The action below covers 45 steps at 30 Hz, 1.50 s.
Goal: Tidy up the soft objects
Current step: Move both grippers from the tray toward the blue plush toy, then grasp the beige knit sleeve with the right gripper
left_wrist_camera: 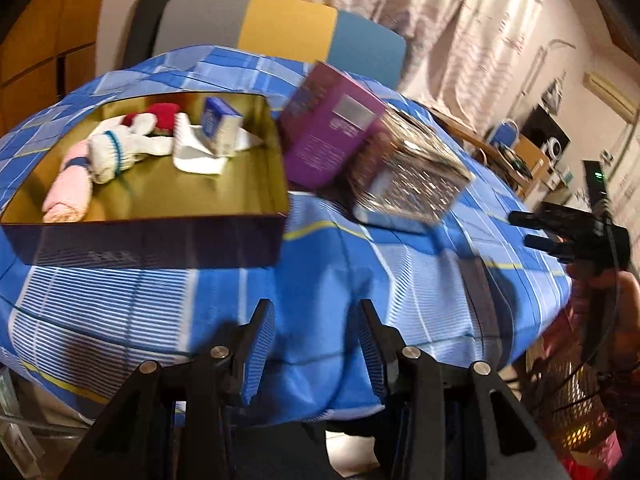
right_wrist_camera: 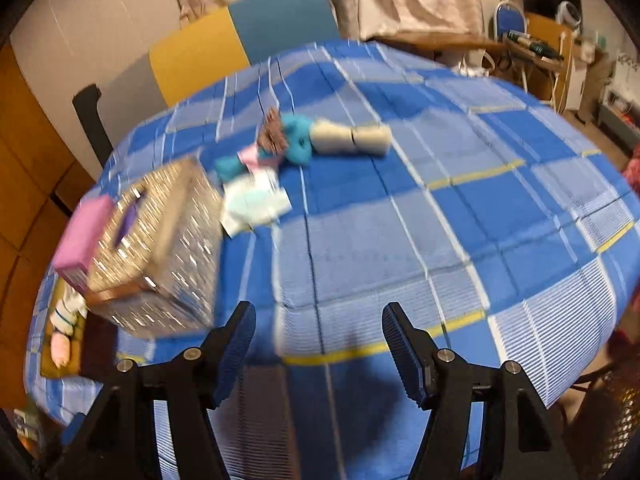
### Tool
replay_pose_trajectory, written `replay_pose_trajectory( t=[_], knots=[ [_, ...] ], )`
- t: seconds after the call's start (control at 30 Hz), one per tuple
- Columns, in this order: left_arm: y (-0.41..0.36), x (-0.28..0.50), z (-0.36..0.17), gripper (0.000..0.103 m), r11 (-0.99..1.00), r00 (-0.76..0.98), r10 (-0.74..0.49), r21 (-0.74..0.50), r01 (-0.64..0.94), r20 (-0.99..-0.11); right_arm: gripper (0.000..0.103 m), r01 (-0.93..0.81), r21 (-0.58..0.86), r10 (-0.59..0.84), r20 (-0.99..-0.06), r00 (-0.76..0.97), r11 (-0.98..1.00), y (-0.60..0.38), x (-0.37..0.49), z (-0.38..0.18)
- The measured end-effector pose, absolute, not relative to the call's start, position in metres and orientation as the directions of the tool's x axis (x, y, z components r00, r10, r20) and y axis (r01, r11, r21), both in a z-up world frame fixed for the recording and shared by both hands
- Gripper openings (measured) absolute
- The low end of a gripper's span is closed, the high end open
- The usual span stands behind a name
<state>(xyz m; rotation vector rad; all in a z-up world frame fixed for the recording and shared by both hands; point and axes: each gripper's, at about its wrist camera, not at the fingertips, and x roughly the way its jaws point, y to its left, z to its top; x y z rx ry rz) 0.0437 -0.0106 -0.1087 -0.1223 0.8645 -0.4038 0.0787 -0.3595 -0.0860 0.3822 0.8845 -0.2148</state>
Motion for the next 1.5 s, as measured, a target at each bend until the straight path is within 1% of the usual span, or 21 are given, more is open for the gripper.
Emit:
replay_pose_trajectory(
  t=[0.17, 0.43, 0.87, 1.0, 1.2, 1.27, 1.37, 1.5],
  knots=[
    [-0.033, 0.039, -0.110, 0.042, 0.904, 0.545, -0.406, -0.234, 0.359, -0.734, 0.068, 0.294, 0.215, -0.005, -0.799, 0.601, 0.931, -0.371, 0.082, -0.110],
    [-0.068, 0.043, -0.114, 0.042, 0.875, 0.480, -0.441, -0.246, 0.417, -0.758, 0.068, 0.273, 0.177, -0.012, -0.819, 0.573, 0.946, -0.392, 0.112, -0.125],
    [-0.113, 0.060, -0.109, 0.042, 0.842, 0.418, -0.473, -0.258, 0.474, -0.776, 0.076, 0.197, -0.065, -0.172, -0.783, 0.598, 0.978, -0.438, 0.230, -0.088],
    [-0.121, 0.066, -0.104, 0.042, 0.838, 0.417, -0.476, -0.257, 0.481, -0.774, 0.076, 0.186, -0.116, -0.204, -0.788, 0.581, 0.976, -0.443, 0.267, -0.091],
    [-0.124, 0.075, -0.097, 0.043, 0.840, 0.420, -0.477, -0.260, 0.477, -0.772, 0.076, 0.135, -0.157, -0.206, -0.805, 0.556, 0.978, -0.439, 0.304, -0.109],
    [-0.124, 0.077, -0.094, 0.043, 0.840, 0.421, -0.478, -0.261, 0.476, -0.771, 0.072, 0.120, -0.157, -0.197, -0.813, 0.548, 0.980, -0.436, 0.312, -0.116],
    [-0.127, 0.079, -0.094, 0.043, 0.841, 0.423, -0.476, -0.258, 0.476, -0.771, 0.055, 0.107, -0.126, -0.164, -0.829, 0.534, 0.986, -0.436, 0.318, -0.126],
    [-0.132, 0.086, -0.087, 0.043, 0.836, 0.421, -0.481, -0.260, 0.483, -0.769, 0.047, 0.101, -0.110, -0.148, -0.833, 0.533, 0.989, -0.438, 0.309, -0.128]
  ],
)
